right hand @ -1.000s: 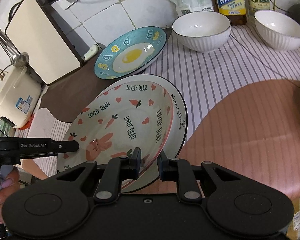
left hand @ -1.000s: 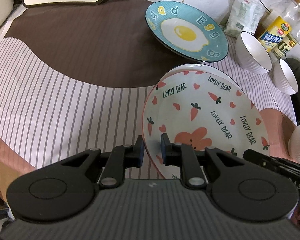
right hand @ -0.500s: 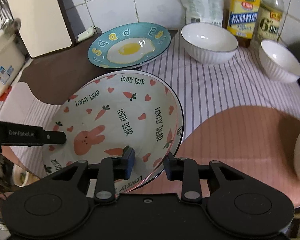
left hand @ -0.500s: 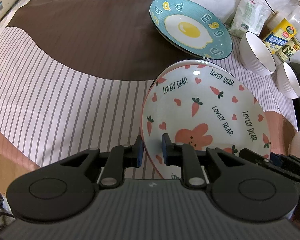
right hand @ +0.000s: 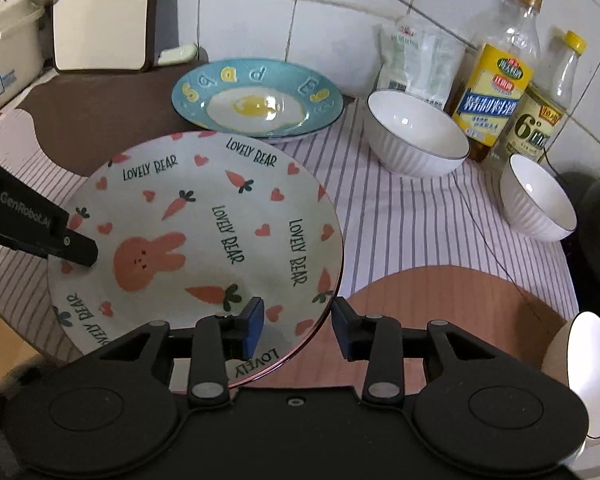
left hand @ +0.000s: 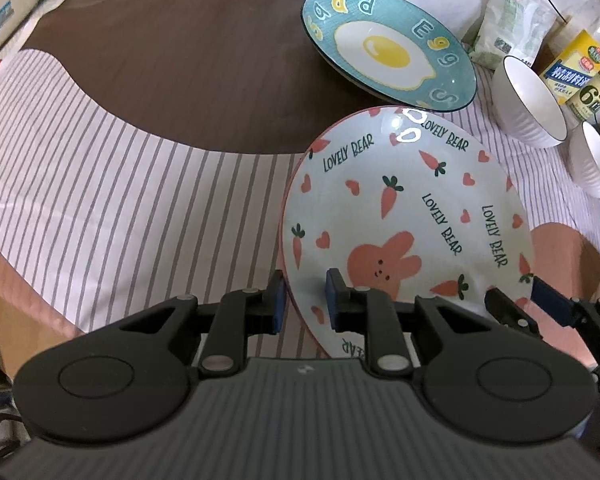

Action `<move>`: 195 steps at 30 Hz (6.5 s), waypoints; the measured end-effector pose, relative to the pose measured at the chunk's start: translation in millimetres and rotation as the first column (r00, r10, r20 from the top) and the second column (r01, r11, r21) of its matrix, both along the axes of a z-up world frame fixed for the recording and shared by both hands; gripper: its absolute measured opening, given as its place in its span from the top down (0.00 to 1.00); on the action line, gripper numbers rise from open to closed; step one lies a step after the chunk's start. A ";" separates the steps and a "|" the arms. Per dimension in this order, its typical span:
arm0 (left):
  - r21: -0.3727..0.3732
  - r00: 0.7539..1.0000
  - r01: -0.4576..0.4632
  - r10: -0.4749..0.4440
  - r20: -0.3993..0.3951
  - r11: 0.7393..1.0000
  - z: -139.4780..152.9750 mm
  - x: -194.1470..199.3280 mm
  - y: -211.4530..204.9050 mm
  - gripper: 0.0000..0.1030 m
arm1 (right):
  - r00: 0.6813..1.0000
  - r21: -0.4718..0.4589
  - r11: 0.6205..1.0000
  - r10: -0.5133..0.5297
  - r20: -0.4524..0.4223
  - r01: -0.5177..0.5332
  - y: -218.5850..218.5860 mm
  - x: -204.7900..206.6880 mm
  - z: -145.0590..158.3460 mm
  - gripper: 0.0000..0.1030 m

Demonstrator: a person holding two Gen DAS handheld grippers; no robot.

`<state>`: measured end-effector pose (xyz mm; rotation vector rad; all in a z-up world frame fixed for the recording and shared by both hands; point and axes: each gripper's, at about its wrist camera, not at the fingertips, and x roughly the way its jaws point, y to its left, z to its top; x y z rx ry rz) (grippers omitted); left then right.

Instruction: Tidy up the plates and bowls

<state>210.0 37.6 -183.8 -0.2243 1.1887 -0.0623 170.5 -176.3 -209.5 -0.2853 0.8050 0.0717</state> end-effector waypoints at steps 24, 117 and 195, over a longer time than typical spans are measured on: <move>-0.032 0.947 0.108 -0.093 0.306 0.994 101.0 25.2 36.9 0.65 | 0.975 0.504 0.851 0.039 0.219 -0.147 -40.2 23.9 82.2 0.43; -0.112 0.962 0.135 -0.103 0.254 0.984 85.7 7.0 30.8 0.87 | 0.996 0.654 0.755 -0.087 0.019 0.053 -56.4 8.8 68.6 0.82; 0.009 0.981 0.183 -0.182 -0.065 0.983 17.0 6.0 9.6 0.82 | 0.993 0.096 0.994 -0.036 -0.116 0.047 -1.8 3.9 18.2 0.62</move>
